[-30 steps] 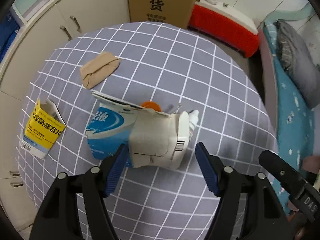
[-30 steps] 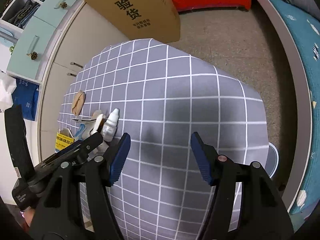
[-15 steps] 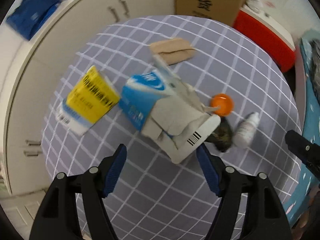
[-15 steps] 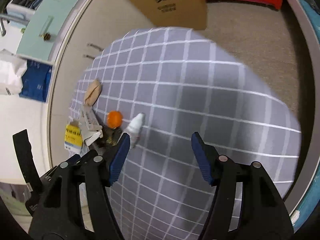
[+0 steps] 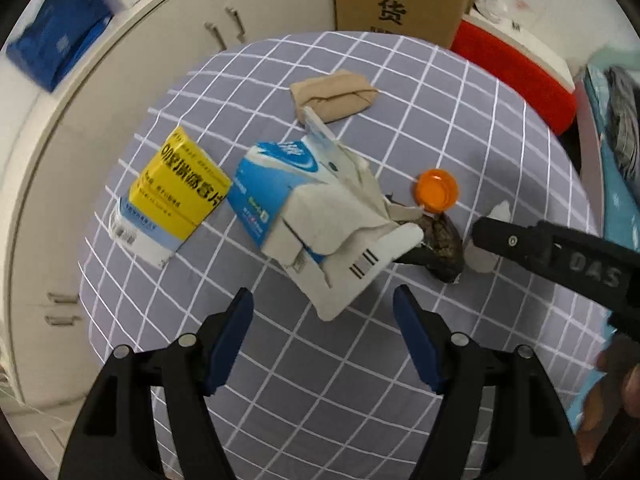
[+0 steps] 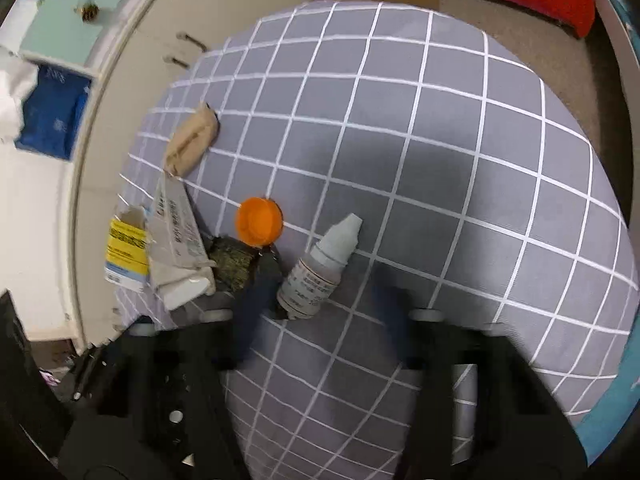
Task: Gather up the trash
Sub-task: 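Grasp white-blue carton with left tool while right tool grasps eye-drop bottle, then carry carton in left tool while right tool carries bottle to the bin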
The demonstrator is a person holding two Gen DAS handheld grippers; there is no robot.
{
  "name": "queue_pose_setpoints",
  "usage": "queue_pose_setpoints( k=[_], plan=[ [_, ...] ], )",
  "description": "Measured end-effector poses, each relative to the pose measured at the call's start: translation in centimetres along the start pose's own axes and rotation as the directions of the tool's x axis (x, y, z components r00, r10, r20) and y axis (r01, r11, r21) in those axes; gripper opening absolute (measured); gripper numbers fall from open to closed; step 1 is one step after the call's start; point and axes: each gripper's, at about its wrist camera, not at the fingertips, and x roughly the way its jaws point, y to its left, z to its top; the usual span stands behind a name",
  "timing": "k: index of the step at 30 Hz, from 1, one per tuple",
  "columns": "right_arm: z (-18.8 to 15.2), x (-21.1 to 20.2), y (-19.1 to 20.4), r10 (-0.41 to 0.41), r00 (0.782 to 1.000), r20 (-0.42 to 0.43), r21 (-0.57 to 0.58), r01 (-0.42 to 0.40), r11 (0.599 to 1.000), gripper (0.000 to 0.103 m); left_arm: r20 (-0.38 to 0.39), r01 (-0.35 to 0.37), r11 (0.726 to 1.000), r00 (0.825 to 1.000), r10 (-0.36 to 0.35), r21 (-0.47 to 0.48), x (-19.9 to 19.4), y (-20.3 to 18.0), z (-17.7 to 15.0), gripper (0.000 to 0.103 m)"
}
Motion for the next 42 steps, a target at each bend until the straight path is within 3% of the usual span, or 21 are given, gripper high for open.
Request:
queue_pose_setpoints(
  k=[4, 6, 7, 8, 10, 13, 16, 24, 32, 37, 42],
  plan=[
    [-0.2, 0.2, 0.1, -0.004, 1.000, 0.001, -0.026, 0.004, 1.000, 0.028, 0.006, -0.091, 0.995, 0.996, 0.091, 0.039, 1.3, -1.0, 0.4, 0.071],
    [-0.3, 0.3, -0.1, 0.001, 1.000, -0.002, -0.033, -0.001, 0.999, 0.028, 0.000, -0.130, 0.991, 0.992, 0.130, 0.038, 2.1, -1.0, 0.7, 0.066],
    [-0.3, 0.3, -0.2, 0.005, 1.000, -0.003, -0.033, -0.006, 0.999, 0.028, -0.010, -0.125, 0.992, 0.992, 0.125, 0.030, 2.5, -0.9, 0.9, 0.049],
    [-0.4, 0.2, -0.3, 0.009, 1.000, -0.003, -0.029, -0.009, 1.000, 0.027, -0.026, -0.105, 0.994, 0.994, 0.105, 0.018, 2.8, -0.7, 1.1, 0.039],
    [-0.7, -0.2, -1.1, 0.021, 1.000, -0.002, -0.020, -0.021, 1.000, 0.027, -0.034, -0.084, 0.996, 0.996, 0.084, -0.001, 3.0, -0.2, 1.3, 0.032],
    [-1.0, -0.6, -1.7, 0.033, 0.999, 0.005, 0.002, -0.033, 0.999, 0.027, -0.007, -0.081, 0.997, 0.997, 0.081, -0.007, 2.0, 0.5, 1.2, 0.010],
    [-1.4, -1.5, -2.1, 0.043, 0.999, 0.017, 0.011, -0.043, 0.999, 0.027, -0.003, -0.017, 0.999, 1.000, 0.017, -0.046, 0.9, 1.8, 0.9, 0.002],
    [-3.2, -3.7, -1.4, 0.074, 0.994, 0.077, 0.038, -0.077, 0.996, 0.027, 0.070, 0.048, 0.996, 0.997, -0.043, -0.074, -2.7, 4.1, -1.2, 0.001],
    [-7.3, -7.0, -1.5, 0.082, 0.980, 0.180, 0.113, -0.104, 0.988, 0.027, 0.126, 0.140, 0.985, 0.980, -0.153, 0.101, -5.9, 1.1, -3.3, 0.001],
    [-12.2, -10.3, -5.1, 0.053, 0.966, 0.253, 0.219, -0.111, 0.970, 0.027, 0.090, 0.214, 0.941, 0.965, -0.245, 0.263, -6.6, -4.6, -5.6, 0.001],
    [-18.8, -13.1, -11.8, 0.000, 0.958, 0.287, 0.357, -0.107, 0.928, 0.027, 0.002, 0.288, 0.863, 0.948, -0.318, 0.414, -7.5, -11.4, -9.9, 0.001]
  ],
)
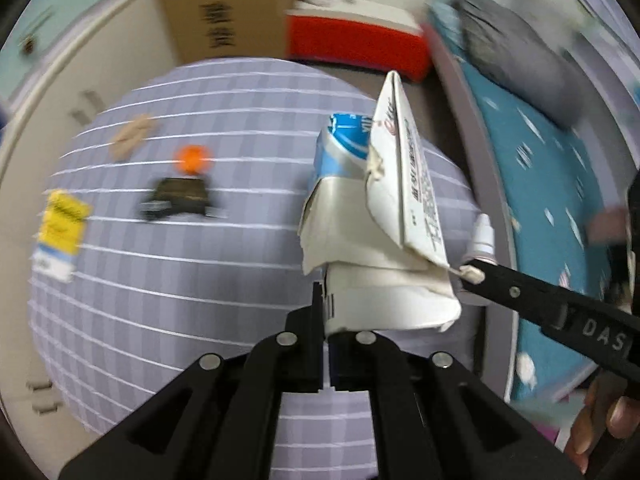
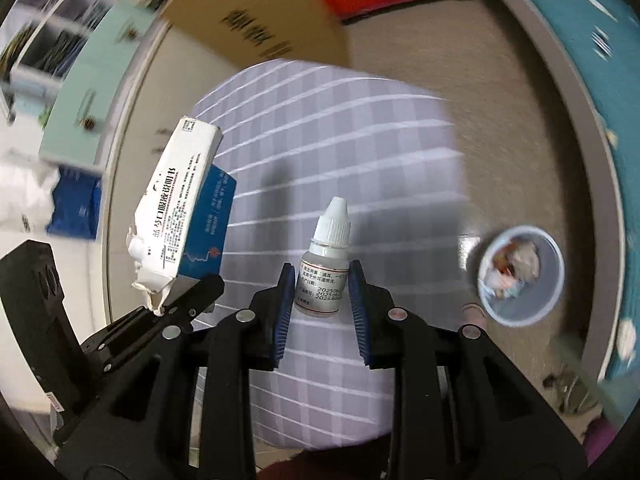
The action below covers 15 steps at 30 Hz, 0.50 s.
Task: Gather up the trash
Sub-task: 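Carry carton in left tool while right tool carries bottle to the bin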
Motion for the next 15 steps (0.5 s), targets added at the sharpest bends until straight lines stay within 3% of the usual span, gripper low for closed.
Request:
queue_pose_setpoints(
  k=[4, 9, 15],
  plan=[
    [-1.9, -2.8, -6.4, -0.029, 0.999, 0.020, 0.095, 0.027, 0.995, 0.027, -0.056, 0.060, 0.991, 0.997, -0.054, 0.121, 1.6, -7.3, -1.4, 0.001],
    [-4.4, -4.9, -15.4, -0.059, 0.998, 0.001, 0.200, 0.058, 0.978, 0.027, -0.137, 0.107, 0.975, 0.987, -0.081, 0.193, 4.4, -15.3, -3.5, 0.001],
    [-7.3, -4.4, -24.8, -0.102, 0.992, -0.076, 0.281, 0.119, 0.952, 0.027, -0.294, 0.144, 0.972, 0.952, -0.085, 0.187, 10.2, -22.1, -7.7, 0.001]
  ],
)
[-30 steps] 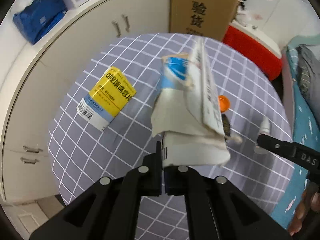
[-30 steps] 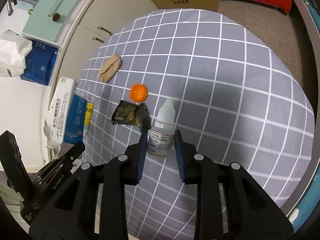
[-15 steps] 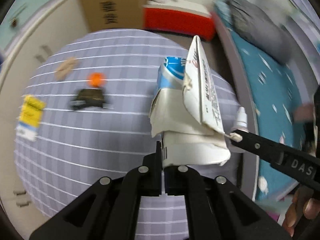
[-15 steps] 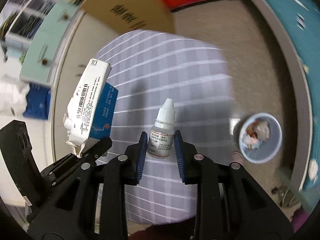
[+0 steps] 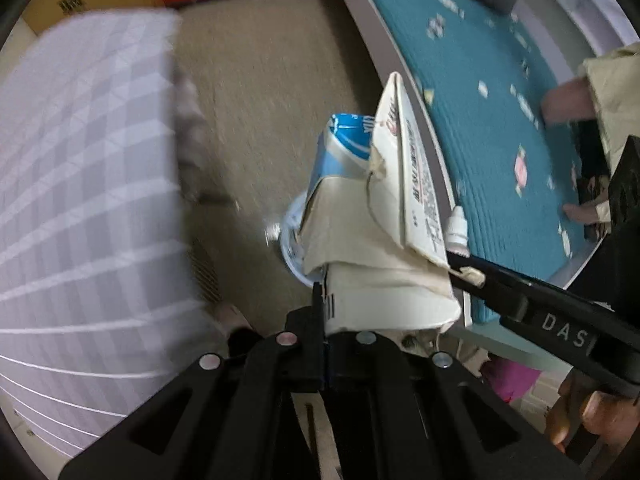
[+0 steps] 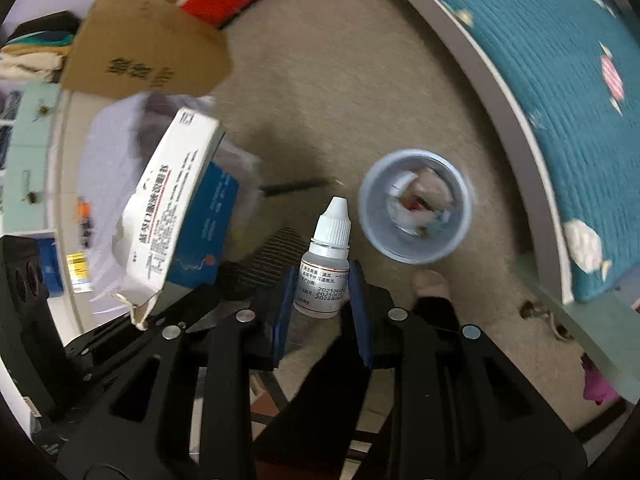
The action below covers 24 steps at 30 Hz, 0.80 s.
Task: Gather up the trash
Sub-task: 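Carry carton in left tool while right tool carries bottle to the bin, then open both tools over the bin to drop carton and bottle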
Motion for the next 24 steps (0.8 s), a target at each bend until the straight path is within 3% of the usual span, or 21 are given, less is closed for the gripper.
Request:
queue_pose_setpoints(
  k=[4, 9, 11, 12, 13, 24],
  plan=[
    [0.3, 2.7, -3.9, -0.017, 0.999, -0.038, 0.031, 0.018, 0.999, 0.028, -0.089, -0.037, 0.999, 0.995, 0.036, -0.011, 5.0, -1.2, -0.3, 0.001],
    [1.3, 6.1, -6.1, -0.019, 0.998, -0.058, 0.045, 0.022, 0.999, 0.029, -0.142, -0.074, 0.997, 0.987, 0.069, -0.028, 8.7, -1.0, -0.1, 0.001],
    [1.9, 7.6, -6.9, -0.017, 0.997, -0.070, 0.051, 0.021, 0.999, 0.038, -0.159, -0.089, 0.995, 0.984, 0.083, -0.034, 9.5, -1.1, 0.1, 0.001],
    [2.1, 8.0, -7.2, -0.024, 0.997, -0.072, 0.056, 0.028, 0.998, 0.055, -0.165, -0.096, 0.995, 0.982, 0.089, -0.035, 9.9, -1.1, 0.3, 0.001],
    [2.2, 8.5, -7.7, -0.042, 0.997, -0.070, 0.063, 0.046, 0.997, 0.057, -0.171, -0.100, 0.994, 0.981, 0.093, -0.035, 10.6, -1.5, 0.6, 0.001],
    [0.5, 7.0, -11.2, -0.030, 0.998, -0.054, 0.140, 0.038, 0.989, 0.058, -0.248, -0.081, 0.996, 0.966, 0.071, -0.027, 14.5, -3.3, 0.7, 0.002]
  ],
)
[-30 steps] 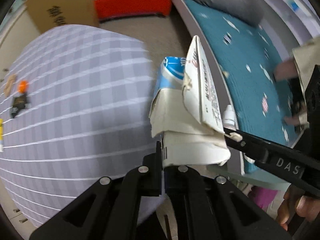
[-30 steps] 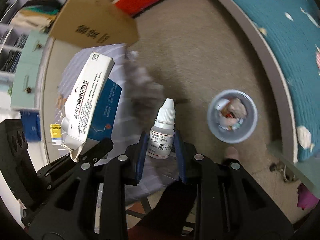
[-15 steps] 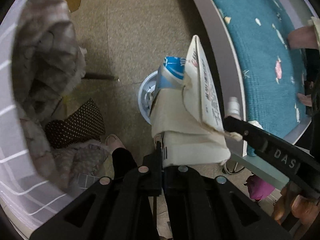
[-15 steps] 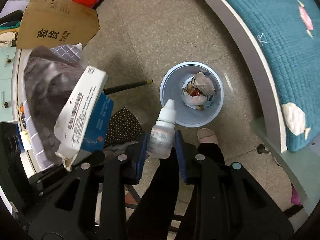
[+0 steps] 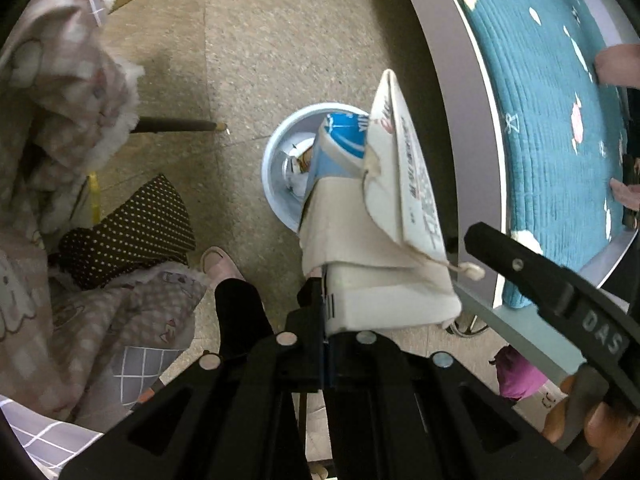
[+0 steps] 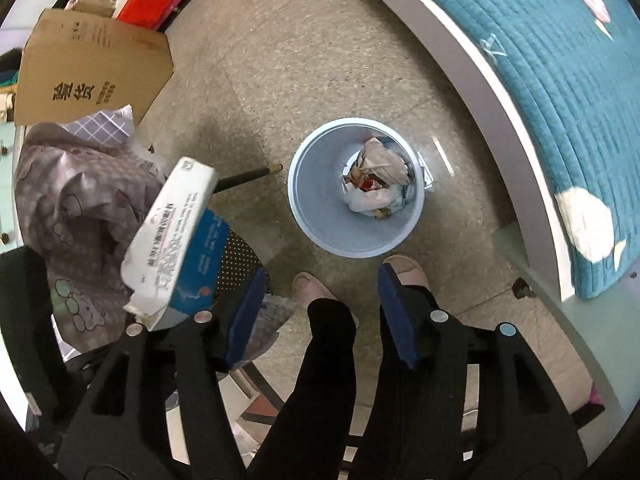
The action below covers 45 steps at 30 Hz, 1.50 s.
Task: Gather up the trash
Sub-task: 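Open both tools over the bin to drop carton and bottle, then move both tools back to the table above the remaining trash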
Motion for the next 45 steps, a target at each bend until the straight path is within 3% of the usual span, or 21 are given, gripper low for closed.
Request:
queue_pose_setpoints(
  k=[12, 15, 16, 17, 18, 19, 21, 27, 36, 41, 45],
  plan=[
    [-0.5, -3.4, -1.9, 0.035, 0.997, 0.068, 0.075, -0.040, 0.996, 0.061, -0.029, 0.008, 0.998, 1.000, -0.006, 0.066, 0.2, -3.0, 0.9, 0.002],
    [-0.5, -4.2, -2.1, 0.041, 0.995, 0.093, 0.092, -0.050, 0.995, 0.061, -0.012, 0.021, 0.997, 1.000, -0.021, 0.076, -0.2, -3.7, 1.4, 0.007],
    [-0.4, -4.4, -2.3, 0.040, 0.994, 0.099, 0.097, -0.049, 0.994, 0.061, -0.006, 0.025, 0.996, 1.000, -0.024, 0.084, -0.4, -3.9, 1.5, 0.025],
    [-0.4, -4.6, -2.4, 0.036, 0.994, 0.104, 0.103, -0.046, 0.994, 0.061, -0.004, 0.009, 0.996, 1.000, -0.009, 0.091, -0.5, -4.1, 1.7, 0.063],
    [-0.4, -4.8, -2.6, 0.033, 0.994, 0.109, 0.109, -0.045, 0.993, 0.061, 0.002, -0.025, 0.995, 1.000, 0.025, 0.097, -0.6, -4.3, 1.8, 0.077],
    [-0.4, -5.0, -2.9, 0.028, 0.993, 0.111, 0.115, -0.041, 0.993, 0.061, 0.017, -0.039, 0.994, 0.999, 0.038, 0.106, -0.8, -4.4, 1.8, 0.080],
    [-0.4, -5.2, -3.1, 0.023, 0.994, 0.108, 0.122, -0.036, 0.992, 0.061, 0.011, -0.033, 0.992, 0.999, 0.032, 0.118, -0.9, -4.5, 1.8, 0.080],
    [-0.7, -5.9, -2.2, 0.021, 0.994, 0.104, 0.108, -0.032, 0.994, 0.061, 0.023, -0.005, 0.999, 1.000, 0.004, 0.032, -2.4, -2.7, 1.2, 0.080],
    [-0.5, -8.6, 3.6, 0.059, 0.992, 0.116, -0.006, -0.059, 0.998, 0.061, 0.169, 0.004, 1.000, 0.986, -0.003, -0.007, -9.8, -0.2, 0.3, 0.080],
    [-0.2, -11.7, 9.7, 0.115, 0.981, 0.155, -0.111, -0.099, 0.989, 0.062, 0.307, -0.002, 0.999, 0.952, 0.013, -0.037, -16.3, 3.4, -0.6, 0.080],
    [-0.1, -12.8, 15.5, 0.152, 0.975, 0.163, -0.203, -0.117, 0.972, 0.063, 0.400, 0.014, 0.993, 0.916, 0.035, -0.118, -21.0, 9.2, -1.6, 0.080]
  ],
)
